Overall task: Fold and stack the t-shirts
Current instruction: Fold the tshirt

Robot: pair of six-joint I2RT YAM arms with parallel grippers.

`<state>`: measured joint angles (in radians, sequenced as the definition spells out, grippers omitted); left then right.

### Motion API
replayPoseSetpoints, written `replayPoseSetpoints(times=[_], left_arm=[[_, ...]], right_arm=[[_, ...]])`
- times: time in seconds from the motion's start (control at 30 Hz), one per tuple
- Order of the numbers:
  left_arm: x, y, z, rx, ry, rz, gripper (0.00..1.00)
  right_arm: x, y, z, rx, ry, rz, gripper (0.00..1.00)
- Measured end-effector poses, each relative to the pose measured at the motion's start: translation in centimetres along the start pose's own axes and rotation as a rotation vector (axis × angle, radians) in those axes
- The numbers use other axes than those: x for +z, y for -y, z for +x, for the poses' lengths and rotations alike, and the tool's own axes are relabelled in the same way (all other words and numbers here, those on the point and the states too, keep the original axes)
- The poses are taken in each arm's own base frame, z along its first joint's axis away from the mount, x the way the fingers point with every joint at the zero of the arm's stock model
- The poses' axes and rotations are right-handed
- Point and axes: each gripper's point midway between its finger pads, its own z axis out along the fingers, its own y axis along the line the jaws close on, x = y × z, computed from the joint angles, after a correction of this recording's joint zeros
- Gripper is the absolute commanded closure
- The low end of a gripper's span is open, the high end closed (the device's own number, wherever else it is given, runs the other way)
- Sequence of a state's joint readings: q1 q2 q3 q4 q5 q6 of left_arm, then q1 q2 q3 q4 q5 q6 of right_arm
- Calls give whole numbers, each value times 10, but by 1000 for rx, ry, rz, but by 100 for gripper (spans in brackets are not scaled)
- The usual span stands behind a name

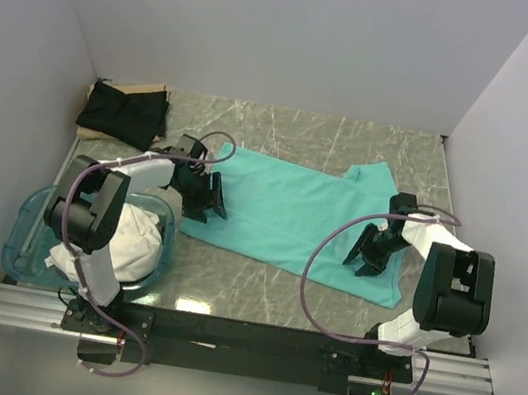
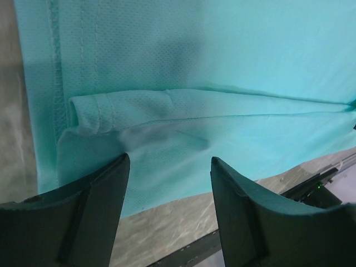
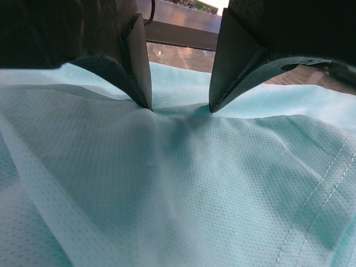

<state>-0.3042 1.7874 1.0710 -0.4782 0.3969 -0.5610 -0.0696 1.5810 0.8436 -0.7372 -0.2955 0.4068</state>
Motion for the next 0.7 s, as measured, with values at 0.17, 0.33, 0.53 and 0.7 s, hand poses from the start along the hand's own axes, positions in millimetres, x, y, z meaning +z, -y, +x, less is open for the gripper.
replayPoseSetpoints(times=[0.17, 0.33, 0.53, 0.7], left_arm=[[-6, -4, 19, -27, -18, -10, 32], [-10, -6, 28, -43, -50, -32, 32], [-36, 27, -10, -25, 6, -20, 31], [-63, 70, -91, 37, 179, 39, 34]], right_arm=[[-1, 6, 9, 12, 11, 10, 47], [-8, 11, 13, 20, 38, 28, 46], [-24, 6, 12, 9, 85, 8, 46], [-44, -8, -4, -10, 151, -25, 46]])
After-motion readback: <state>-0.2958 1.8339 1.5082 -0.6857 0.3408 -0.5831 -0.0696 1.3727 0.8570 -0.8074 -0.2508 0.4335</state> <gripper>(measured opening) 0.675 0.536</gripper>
